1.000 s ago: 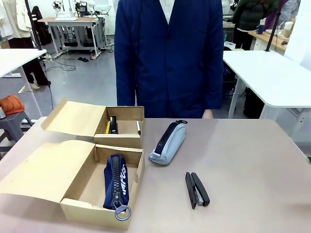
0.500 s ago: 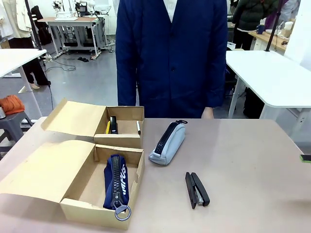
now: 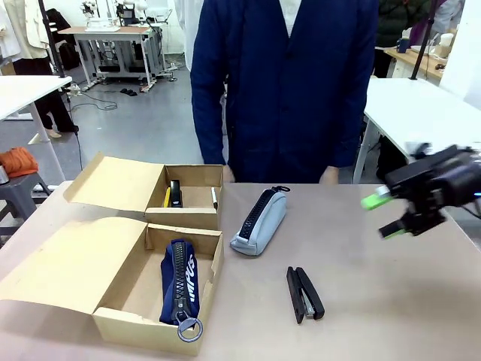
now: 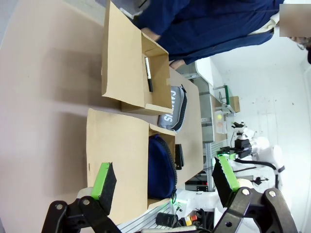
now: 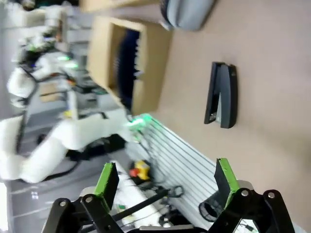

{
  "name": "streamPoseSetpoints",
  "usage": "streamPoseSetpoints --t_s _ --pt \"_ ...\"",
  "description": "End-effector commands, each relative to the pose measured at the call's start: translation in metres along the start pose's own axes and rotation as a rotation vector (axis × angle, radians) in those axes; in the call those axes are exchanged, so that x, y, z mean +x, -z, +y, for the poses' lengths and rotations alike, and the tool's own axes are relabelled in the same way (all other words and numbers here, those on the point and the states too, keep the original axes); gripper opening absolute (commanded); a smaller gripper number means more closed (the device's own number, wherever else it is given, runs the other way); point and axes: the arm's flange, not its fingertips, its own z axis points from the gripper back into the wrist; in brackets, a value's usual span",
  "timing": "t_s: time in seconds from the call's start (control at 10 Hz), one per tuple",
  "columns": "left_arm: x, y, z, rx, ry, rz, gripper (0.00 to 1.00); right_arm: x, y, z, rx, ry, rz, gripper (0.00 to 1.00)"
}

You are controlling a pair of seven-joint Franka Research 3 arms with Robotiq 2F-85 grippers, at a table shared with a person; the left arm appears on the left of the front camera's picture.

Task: Place items inside the box.
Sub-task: Pick up a Pencil pouch or Stapler and place it inside the Mailer Box closest to the robot.

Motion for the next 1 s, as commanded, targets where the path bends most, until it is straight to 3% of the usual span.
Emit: streamPoseSetpoints --t_s 0.0,0.1,0.2,0.3,0.4,0.5,0.6,0.7,0.9 --pt "-0.001 -0.001 -0.001 -0.012 0.016 -0.006 1.00 0.020 0.054 0.029 -0.284 -0.069 0.149 1.00" --pt "-0.001 -0.001 -0.001 -0.012 0.016 -0.006 1.00 0.020 0.071 0.039 -0.415 -0.130 0.258 1.00" --pt "-0.001 -0.001 -0.001 -0.012 0.016 -0.006 1.00 0.001 0.041 0.028 -0.135 -0.041 0.072 1.00" --pt "-0.001 -0.001 -0.001 -0.012 0.016 -0.006 1.00 -0.001 0.074 0.045 -0.272 -0.091 0.170 1.00" --pt "-0.001 -0.001 -0.001 -0.012 0.016 -0.006 1.00 -0.009 0.048 0.032 -0.257 0.021 0.046 1.00" --pt "-0.001 -0.001 -0.001 -0.012 0.016 -0.006 1.00 -0.032 -0.010 0.000 -0.018 0.044 -0.092 1.00" --pt "-0.001 -0.001 -0.001 -0.012 0.016 -0.006 1.00 -0.062 -0.058 -0.042 0.093 0.127 -0.205 1.00" --pt "-0.001 -0.001 -0.001 -0.012 0.016 -0.006 1.00 -0.089 -0.081 -0.076 0.144 0.191 -0.252 1.00" --pt "-0.001 -0.001 -0.001 -0.012 0.016 -0.006 1.00 -0.134 -0.089 -0.114 0.230 0.167 -0.321 1.00"
